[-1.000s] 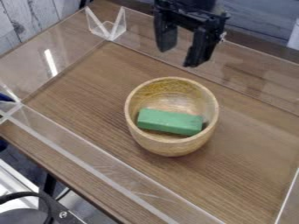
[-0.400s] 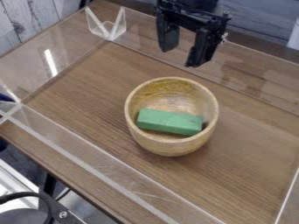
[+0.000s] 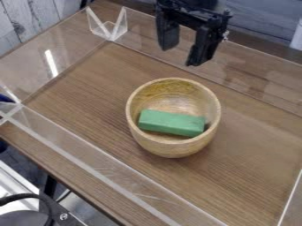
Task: Remove the green block from inside the brown bowl and put it on the table
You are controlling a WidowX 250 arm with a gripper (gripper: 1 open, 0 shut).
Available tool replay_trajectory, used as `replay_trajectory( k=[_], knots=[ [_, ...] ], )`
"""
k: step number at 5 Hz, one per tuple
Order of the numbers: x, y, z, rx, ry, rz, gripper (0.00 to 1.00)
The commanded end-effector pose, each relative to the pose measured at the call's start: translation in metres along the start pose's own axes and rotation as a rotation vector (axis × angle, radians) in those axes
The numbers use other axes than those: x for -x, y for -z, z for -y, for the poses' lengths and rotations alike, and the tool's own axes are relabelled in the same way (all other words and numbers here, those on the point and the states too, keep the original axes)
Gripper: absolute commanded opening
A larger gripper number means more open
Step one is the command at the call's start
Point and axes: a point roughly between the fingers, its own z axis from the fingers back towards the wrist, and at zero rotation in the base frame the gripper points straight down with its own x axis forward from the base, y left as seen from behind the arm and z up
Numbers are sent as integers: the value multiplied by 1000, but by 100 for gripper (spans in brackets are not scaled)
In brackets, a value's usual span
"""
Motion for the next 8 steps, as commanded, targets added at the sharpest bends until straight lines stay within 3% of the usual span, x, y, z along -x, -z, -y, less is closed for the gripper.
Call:
replay_trajectory(
  k=[1,6,7,8],
  knots=[
    [-1,-14,0,-14,11,62,100],
    [-7,-10,1,-14,22,72,100],
    [-3,-1,2,-12,56,55,100],
    [8,12,2,-19,173,38,100]
  ],
)
